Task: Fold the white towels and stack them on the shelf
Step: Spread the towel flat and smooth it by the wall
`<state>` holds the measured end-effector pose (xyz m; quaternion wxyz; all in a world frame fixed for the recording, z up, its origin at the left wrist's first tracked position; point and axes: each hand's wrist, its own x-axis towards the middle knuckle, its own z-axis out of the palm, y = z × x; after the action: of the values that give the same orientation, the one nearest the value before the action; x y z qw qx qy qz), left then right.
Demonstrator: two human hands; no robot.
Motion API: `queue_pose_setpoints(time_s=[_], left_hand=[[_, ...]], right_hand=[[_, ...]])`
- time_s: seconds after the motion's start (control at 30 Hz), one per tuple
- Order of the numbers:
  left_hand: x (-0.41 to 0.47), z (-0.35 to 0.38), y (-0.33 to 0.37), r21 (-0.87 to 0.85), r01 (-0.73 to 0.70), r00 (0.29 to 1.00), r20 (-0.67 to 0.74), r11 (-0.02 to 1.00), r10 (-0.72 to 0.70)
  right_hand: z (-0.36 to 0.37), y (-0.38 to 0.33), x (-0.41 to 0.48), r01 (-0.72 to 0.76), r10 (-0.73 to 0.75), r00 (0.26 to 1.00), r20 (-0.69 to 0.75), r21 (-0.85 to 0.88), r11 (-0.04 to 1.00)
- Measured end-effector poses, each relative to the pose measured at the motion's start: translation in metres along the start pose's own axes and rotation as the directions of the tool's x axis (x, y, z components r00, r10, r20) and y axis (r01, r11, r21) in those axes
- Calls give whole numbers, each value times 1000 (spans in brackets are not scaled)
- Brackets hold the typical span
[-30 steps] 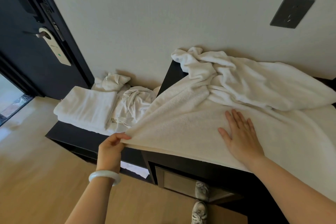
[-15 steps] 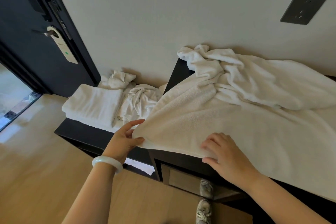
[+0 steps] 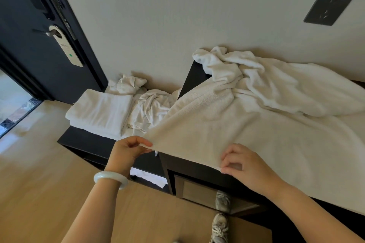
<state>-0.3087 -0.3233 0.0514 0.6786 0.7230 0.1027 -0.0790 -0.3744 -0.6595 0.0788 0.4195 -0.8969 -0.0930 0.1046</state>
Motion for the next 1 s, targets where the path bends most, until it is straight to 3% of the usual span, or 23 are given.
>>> queue_pose_setpoints(time_s=[0.13, 0.17, 0.23, 0.3, 0.37, 0.43, 0.47, 0.53, 0.6, 0.7, 0.83, 0.93, 1.0], left_hand=[[-6, -6, -7, 31, 65, 996, 52, 997, -66], [-5, -10, -8, -2, 101, 993, 65, 995, -101], [3, -13, -4, -152, 196, 981, 39, 969, -193], [16, -7, 5, -211, 268, 957, -49, 940, -284], [31, 7, 16, -76, 338, 939, -35, 938, -341], [42, 18, 29, 260, 284, 951, 46, 923, -306], [43, 22, 37, 375, 202, 966, 74, 905, -246], [43, 21, 43, 437, 116, 985, 68, 892, -162], [40, 13, 38, 513, 168, 977, 30, 842, -213], [37, 6, 29, 716, 240, 933, 16, 656, -358], [67, 38, 52, 738, 47, 996, 15, 673, -87], [96, 83, 76, 687, -129, 992, 92, 715, 91], [114, 107, 81, 745, -235, 972, 179, 625, 152]], right_hand=[[4, 5, -3, 11, -11, 1000, 19, 4, 1000], [0, 8, -2, 17, -17, 999, -41, 12, 1000], [-9, 19, 3, -2, -34, 965, -261, -138, 990], [-19, 33, 12, -152, -6, 909, -418, -345, 926], [-26, 44, 20, -326, 117, 891, -439, -439, 837], [-25, 52, 21, -413, 232, 891, -391, -484, 771], [-24, 55, 19, -425, 260, 894, -366, -503, 753], [-20, 57, 11, -423, 279, 900, -334, -524, 739], [-14, 54, -3, -403, 291, 914, -282, -560, 724], [-18, 50, -16, -326, 194, 942, -274, -611, 721], [-49, 58, 17, -313, 28, 886, -462, -554, 771], [-58, 55, 57, -242, -30, 906, -422, -575, 782], [-55, 57, 72, -209, -45, 917, -396, -574, 791]])
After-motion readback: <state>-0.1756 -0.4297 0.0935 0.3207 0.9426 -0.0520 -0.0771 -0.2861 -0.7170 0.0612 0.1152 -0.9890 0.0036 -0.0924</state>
